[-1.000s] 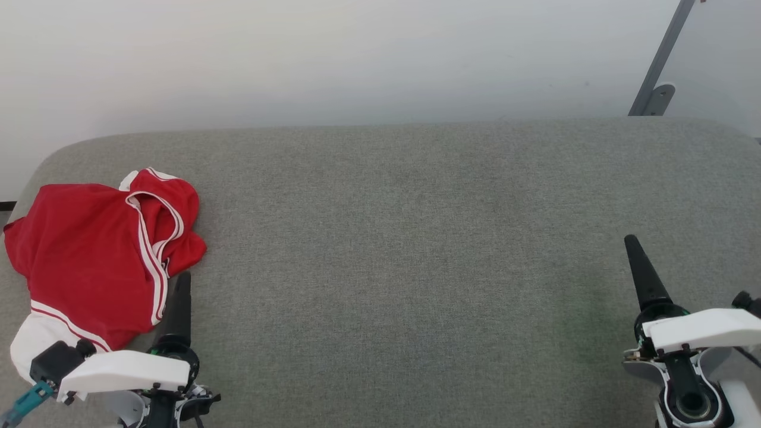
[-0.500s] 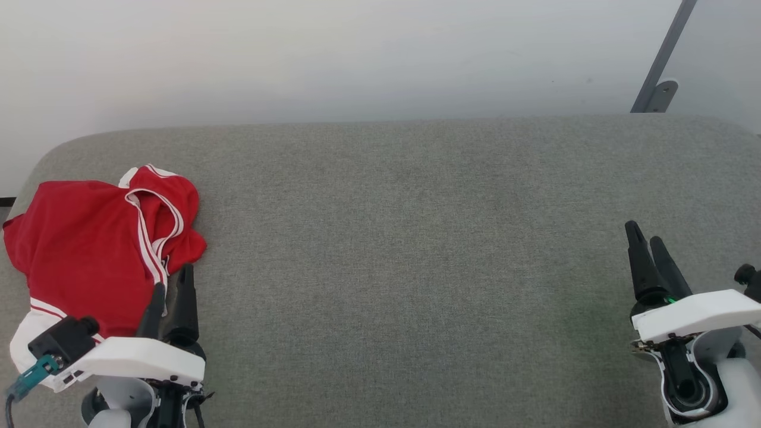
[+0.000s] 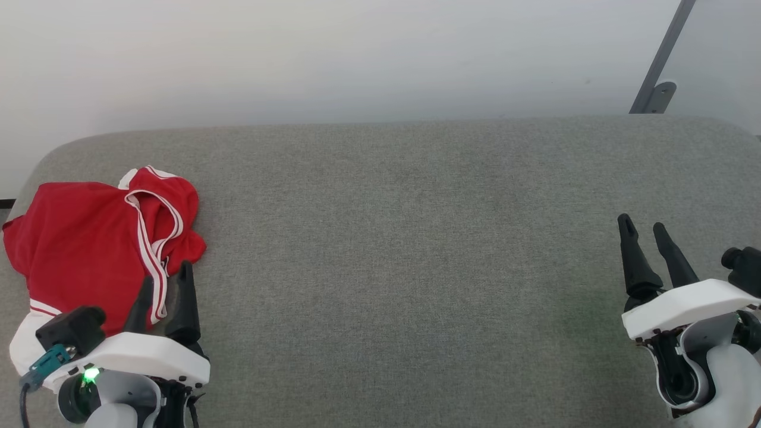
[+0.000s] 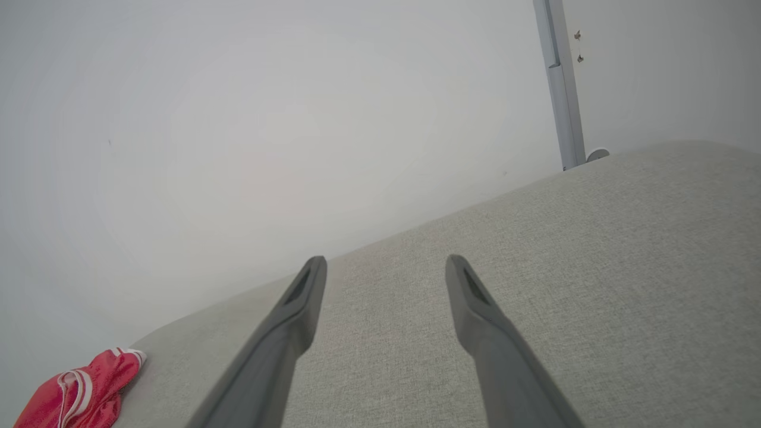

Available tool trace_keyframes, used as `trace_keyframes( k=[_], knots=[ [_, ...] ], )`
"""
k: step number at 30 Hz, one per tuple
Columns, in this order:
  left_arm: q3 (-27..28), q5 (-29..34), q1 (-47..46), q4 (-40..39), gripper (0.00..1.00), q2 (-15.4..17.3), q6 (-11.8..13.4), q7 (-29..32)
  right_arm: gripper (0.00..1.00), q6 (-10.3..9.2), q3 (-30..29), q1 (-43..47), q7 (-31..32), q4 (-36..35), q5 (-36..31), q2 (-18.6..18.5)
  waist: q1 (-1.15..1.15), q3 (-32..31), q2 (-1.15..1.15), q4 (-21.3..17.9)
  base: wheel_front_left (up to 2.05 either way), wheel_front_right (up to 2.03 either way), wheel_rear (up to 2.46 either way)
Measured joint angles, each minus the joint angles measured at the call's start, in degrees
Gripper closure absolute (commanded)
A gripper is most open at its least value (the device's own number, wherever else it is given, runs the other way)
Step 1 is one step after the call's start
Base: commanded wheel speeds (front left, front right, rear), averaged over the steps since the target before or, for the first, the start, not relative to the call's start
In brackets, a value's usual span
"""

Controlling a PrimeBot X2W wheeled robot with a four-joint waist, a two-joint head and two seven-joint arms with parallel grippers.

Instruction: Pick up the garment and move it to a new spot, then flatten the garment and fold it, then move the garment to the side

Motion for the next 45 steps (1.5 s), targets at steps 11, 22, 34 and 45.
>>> trace_keyframes(
  k=[11, 22, 34, 45],
  knots=[
    [-1.25, 6.62, 0.15, -0.22, 0.0, 1.03, 1.27, -1.74, 0.0, 0.0, 1.07, -1.03, -1.72, 0.89, -6.93, -0.94, 0.0, -0.42, 0.0, -0.06, 0.0, 0.0, 0.0],
    [-1.67, 12.25, 0.37, -0.14, 0.0, 1.88, 1.76, -3.49, 0.0, 0.0, 1.98, -1.64, -3.26, 2.44, -12.25, -1.92, 0.0, -0.59, 0.0, 0.13, 0.0, 0.0, 0.0],
    [-0.88, 16.08, 0.37, 0.57, 0.0, 1.85, 0.91, -4.8, 0.0, 0.01, 2.11, -2.85, -4.81, 2.71, -16.99, -3.04, 0.0, -0.7, 0.0, 0.09, 0.0, 0.0, 0.0],
    [0.0, 20.54, 0.29, 1.71, 0.0, 1.77, -0.02, -6.09, 0.0, 0.01, 2.44, -3.73, -6.1, 3.52, -21.03, -4.09, 0.0, -0.46, 0.0, 0.07, 0.0, 0.0, 0.0]
  ],
)
